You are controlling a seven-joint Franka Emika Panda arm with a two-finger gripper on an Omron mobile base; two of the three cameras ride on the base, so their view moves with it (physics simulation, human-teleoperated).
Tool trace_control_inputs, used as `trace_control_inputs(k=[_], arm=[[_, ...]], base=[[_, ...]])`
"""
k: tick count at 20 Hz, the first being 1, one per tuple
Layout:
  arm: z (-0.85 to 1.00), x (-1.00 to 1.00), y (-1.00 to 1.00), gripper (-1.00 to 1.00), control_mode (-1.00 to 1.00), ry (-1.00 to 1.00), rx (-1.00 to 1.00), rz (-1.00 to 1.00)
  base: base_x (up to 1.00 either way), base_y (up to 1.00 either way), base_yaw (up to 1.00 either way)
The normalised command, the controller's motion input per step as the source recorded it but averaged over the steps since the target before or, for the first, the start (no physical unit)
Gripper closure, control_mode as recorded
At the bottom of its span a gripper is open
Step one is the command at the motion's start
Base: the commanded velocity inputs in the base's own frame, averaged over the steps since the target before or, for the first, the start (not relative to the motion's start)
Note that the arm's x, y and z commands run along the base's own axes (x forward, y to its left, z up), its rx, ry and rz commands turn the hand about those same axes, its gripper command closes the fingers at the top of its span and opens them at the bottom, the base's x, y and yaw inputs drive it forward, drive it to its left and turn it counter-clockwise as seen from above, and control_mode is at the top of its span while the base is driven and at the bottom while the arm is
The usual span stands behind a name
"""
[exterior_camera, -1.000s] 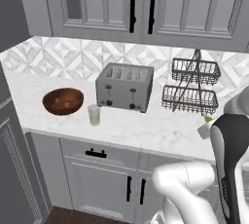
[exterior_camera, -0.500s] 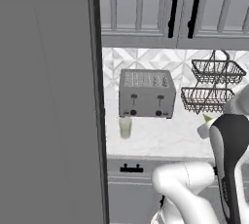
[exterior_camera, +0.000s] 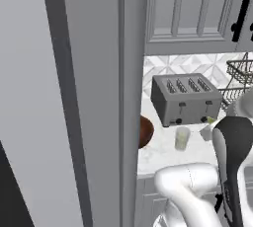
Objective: Grab a lemon wedge from the fridge and one ice cube from the ice bowl, and put them in the glass of lemonade.
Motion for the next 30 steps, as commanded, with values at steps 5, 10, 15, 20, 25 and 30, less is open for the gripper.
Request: trace_control_inputs(k=[5,10,15,20,25,30], arm=[[0.00,0.38,-0.07,1.00,-1.00,0.06,0.00,0.00],[0.00,0.94,-0.56,1.00,-1.00,0.50,0.16,-0.10],[-0.15,0.53,-0.92,1.00,-1.00,0.53,0.22,-0.07],[-0.25,0.07,-0.18,1.00,-1.00,0.03,0.10,-0.02],[-0.49,0.44,0.23,1.00,-1.00,0.00,0.00,0.00],[-0.60,0.38,0.30,1.00,-1.00,0.00,-0.01,0.00]], base=[[0.55,0.18,-0.08],[0.00,0.00,0.00],[0.00,0.00,0.00],[0.00,0.00,0.00],[0.00,0.00,0.00],[0.00,0.00,0.00]])
